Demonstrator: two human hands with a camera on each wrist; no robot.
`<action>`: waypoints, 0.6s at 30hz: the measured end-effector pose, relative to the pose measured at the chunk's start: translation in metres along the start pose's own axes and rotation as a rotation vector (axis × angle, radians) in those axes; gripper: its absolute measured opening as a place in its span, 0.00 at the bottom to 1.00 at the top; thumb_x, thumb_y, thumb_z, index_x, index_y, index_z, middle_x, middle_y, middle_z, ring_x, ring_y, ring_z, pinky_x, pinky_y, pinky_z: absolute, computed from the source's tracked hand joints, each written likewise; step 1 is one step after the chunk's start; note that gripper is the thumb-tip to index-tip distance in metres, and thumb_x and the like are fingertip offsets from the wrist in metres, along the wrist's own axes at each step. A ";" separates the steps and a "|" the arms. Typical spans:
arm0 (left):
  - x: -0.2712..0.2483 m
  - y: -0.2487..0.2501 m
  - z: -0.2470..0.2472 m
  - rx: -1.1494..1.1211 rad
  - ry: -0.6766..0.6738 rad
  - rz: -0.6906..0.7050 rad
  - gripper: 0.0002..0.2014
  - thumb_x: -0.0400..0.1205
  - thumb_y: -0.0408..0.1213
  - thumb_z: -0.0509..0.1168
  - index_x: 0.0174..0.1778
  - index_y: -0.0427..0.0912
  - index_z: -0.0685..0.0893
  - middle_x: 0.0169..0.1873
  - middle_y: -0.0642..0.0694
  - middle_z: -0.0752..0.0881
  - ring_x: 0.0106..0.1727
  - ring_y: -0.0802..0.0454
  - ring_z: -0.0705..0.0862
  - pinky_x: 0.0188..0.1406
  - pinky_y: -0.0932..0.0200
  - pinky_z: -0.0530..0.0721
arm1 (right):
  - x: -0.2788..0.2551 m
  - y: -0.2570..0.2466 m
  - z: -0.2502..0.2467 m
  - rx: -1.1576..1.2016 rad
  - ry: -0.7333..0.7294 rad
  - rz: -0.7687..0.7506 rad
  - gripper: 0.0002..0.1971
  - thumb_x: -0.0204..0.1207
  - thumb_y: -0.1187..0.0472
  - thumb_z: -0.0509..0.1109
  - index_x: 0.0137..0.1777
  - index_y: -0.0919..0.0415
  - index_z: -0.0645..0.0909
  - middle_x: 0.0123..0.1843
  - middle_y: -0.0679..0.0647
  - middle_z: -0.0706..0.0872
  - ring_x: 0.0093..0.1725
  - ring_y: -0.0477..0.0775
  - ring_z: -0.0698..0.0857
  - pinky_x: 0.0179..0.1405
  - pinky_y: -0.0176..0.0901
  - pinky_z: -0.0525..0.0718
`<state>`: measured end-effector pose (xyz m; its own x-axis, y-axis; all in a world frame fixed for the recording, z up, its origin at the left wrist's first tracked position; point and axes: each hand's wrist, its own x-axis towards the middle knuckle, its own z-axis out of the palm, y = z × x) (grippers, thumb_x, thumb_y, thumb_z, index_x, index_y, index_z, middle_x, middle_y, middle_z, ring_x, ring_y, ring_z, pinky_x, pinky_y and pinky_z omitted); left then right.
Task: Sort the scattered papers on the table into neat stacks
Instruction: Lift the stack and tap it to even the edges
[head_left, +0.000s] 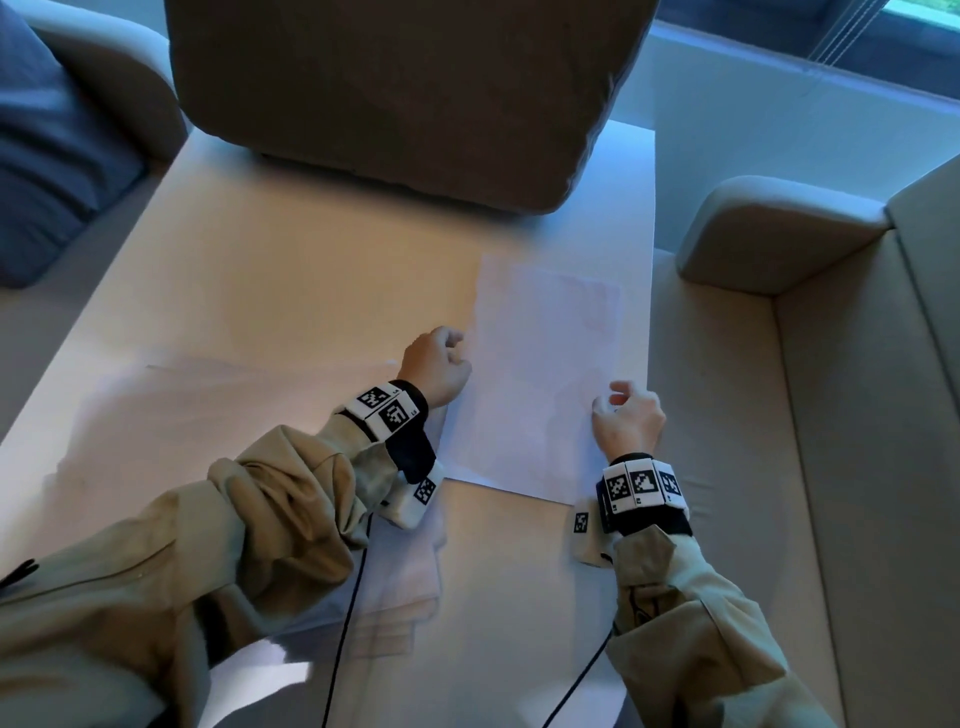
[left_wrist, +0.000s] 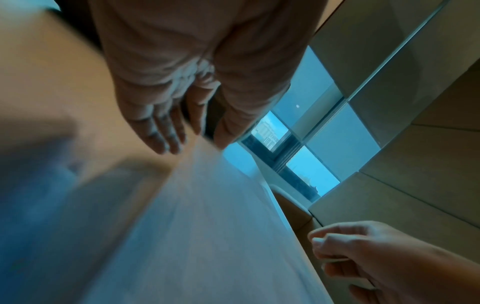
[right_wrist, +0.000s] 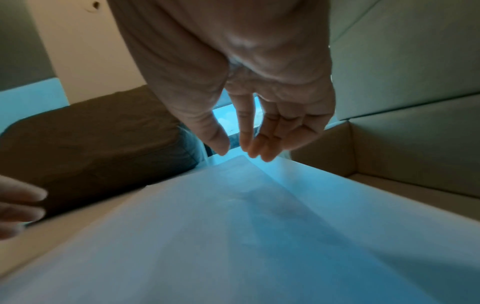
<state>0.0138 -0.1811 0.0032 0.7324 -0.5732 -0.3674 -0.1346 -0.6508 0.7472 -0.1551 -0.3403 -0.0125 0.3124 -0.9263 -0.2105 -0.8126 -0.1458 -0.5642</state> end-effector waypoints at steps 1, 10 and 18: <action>-0.004 -0.003 -0.009 -0.019 0.014 0.030 0.19 0.80 0.32 0.63 0.69 0.39 0.76 0.66 0.44 0.80 0.62 0.49 0.81 0.58 0.61 0.76 | -0.009 -0.003 -0.001 0.027 -0.016 -0.022 0.13 0.76 0.61 0.65 0.59 0.60 0.83 0.54 0.58 0.87 0.55 0.60 0.85 0.58 0.44 0.78; -0.040 -0.063 -0.090 0.363 -0.170 0.108 0.27 0.71 0.34 0.76 0.67 0.39 0.80 0.64 0.44 0.82 0.63 0.47 0.81 0.52 0.63 0.77 | -0.101 -0.021 0.027 0.163 -0.400 -0.121 0.05 0.74 0.65 0.70 0.47 0.59 0.87 0.40 0.55 0.89 0.36 0.53 0.86 0.45 0.39 0.84; -0.056 -0.100 -0.104 0.709 -0.249 0.095 0.49 0.57 0.48 0.84 0.73 0.46 0.70 0.68 0.44 0.75 0.68 0.45 0.75 0.66 0.47 0.76 | -0.166 -0.031 0.052 -0.042 -0.647 -0.189 0.19 0.67 0.53 0.80 0.54 0.64 0.86 0.48 0.54 0.89 0.48 0.50 0.85 0.53 0.39 0.81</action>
<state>0.0558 -0.0320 0.0064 0.5348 -0.6837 -0.4965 -0.6481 -0.7089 0.2782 -0.1560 -0.1637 -0.0019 0.6722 -0.4909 -0.5543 -0.7295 -0.3107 -0.6094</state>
